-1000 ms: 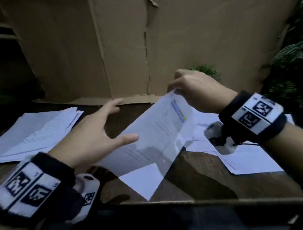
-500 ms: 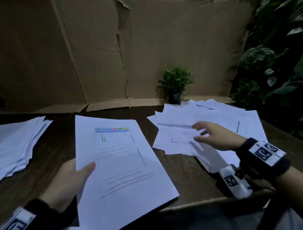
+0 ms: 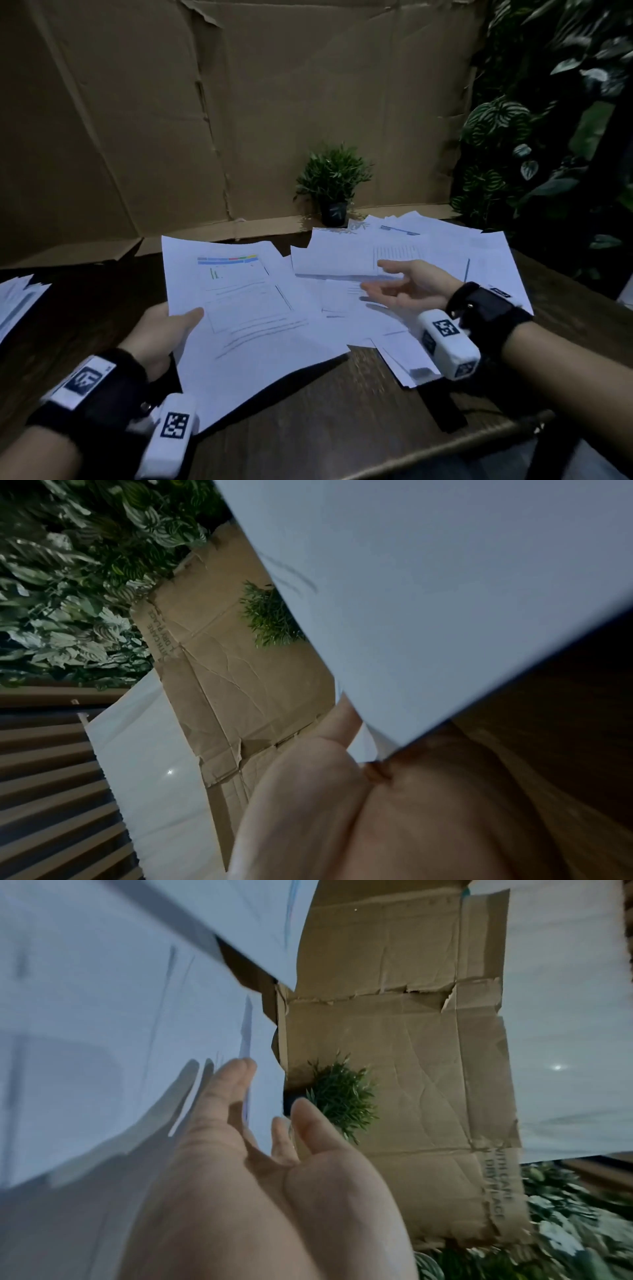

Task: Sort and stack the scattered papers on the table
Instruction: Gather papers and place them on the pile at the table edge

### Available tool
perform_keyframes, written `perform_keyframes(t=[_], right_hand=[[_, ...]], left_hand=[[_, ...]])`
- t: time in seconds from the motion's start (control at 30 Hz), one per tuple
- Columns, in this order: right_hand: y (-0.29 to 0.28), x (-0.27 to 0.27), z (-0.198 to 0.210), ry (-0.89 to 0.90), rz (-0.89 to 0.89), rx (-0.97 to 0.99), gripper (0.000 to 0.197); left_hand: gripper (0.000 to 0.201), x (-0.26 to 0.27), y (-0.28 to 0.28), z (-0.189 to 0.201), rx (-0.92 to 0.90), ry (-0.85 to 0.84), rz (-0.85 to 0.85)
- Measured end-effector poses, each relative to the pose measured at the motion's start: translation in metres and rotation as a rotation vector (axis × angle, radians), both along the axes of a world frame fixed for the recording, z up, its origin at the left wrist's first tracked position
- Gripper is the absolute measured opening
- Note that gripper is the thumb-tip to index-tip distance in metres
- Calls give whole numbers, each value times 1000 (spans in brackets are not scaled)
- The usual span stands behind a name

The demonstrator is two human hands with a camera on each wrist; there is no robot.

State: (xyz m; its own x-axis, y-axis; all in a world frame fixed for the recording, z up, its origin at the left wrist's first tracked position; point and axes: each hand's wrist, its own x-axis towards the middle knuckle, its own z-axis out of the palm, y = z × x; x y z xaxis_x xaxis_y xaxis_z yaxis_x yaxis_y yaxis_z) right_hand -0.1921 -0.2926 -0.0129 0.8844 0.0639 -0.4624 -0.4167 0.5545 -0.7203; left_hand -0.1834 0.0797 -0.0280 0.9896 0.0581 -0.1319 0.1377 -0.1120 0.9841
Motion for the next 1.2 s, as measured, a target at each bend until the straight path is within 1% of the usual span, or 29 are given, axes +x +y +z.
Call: perform_keyframes(t=[0.1, 0.13, 0.2, 0.3, 0.4, 0.47, 0.53, 0.57, 0.6, 0.67, 0.7, 0.73, 0.77, 0.8, 0.83, 0.9, 0.93, 0.97, 1.0, 1.03, 1.07, 1.1, 1.13, 1.17, 1.2], right_hand=[[15, 25, -4, 15, -45, 122, 33], [19, 34, -6, 21, -63, 125, 29], [27, 47, -12, 26, -102, 76, 13], [36, 58, -22, -32, -231, -90, 12], [35, 54, -24, -243, -421, -342, 13], [30, 45, -15, -383, -503, -469, 5], [23, 40, 0, -475, -541, -550, 16], [21, 36, 10, -513, -531, -556, 20], [21, 32, 20, -564, -491, -507, 24], [21, 23, 37, -674, -339, -233, 29], [22, 19, 44, -693, -238, -84, 27], [27, 14, 48, -683, -134, 11, 25], [34, 13, 48, -637, -39, 27, 24], [40, 15, 44, -558, 32, -33, 24], [47, 17, 39, -475, 96, -179, 23], [59, 23, 25, -373, 281, -606, 25], [64, 24, 19, -358, 384, -780, 25], [69, 25, 14, -349, 465, -900, 25], [72, 25, 8, -348, 512, -992, 27], [74, 26, 5, -361, 544, -1067, 29], [77, 27, 4, -381, 569, -1130, 31], [80, 27, 4, -402, 594, -1178, 34], [82, 28, 4, -418, 615, -1216, 36], [84, 29, 4, -424, 634, -1246, 37], [84, 30, 4, -430, 654, -1268, 38]], left_hand=[[32, 19, -7, 2, -37, 8, -15], [31, 25, -9, 2, -44, 4, -21], [29, 32, -10, 1, -73, 7, -40], [28, 40, -7, -8, -88, 35, -72], [28, 45, 0, -16, -74, 73, -125], [29, 46, 5, -18, -83, 98, -158], [30, 46, 8, -18, -84, 109, -189], [32, 46, 9, -18, -76, 110, -216], [34, 45, 8, -19, -68, 113, -244], [37, 42, 6, -19, -78, 124, -290], [39, 42, 5, -20, -92, 125, -309], [40, 42, 4, -20, -115, 126, -330], [41, 41, 2, -19, -139, 124, -350], [39, 40, 0, -18, -167, 123, -367], [34, 37, -2, -18, -186, 111, -373], [25, 31, -6, -15, -206, 56, -365], [40, 28, -6, -14, -195, 31, -384], [63, 28, -5, -15, -176, 39, -391], [76, 28, -5, -16, -169, 59, -388], [71, 29, -4, -16, -196, 90, -365], [57, 30, -4, -15, -240, 134, -329], [49, 33, -2, -16, -270, 188, -293], [50, 34, -1, -16, -282, 230, -283], [51, 35, 1, -16, -260, 241, -302], [48, 34, 1, -16, -220, 234, -329]])
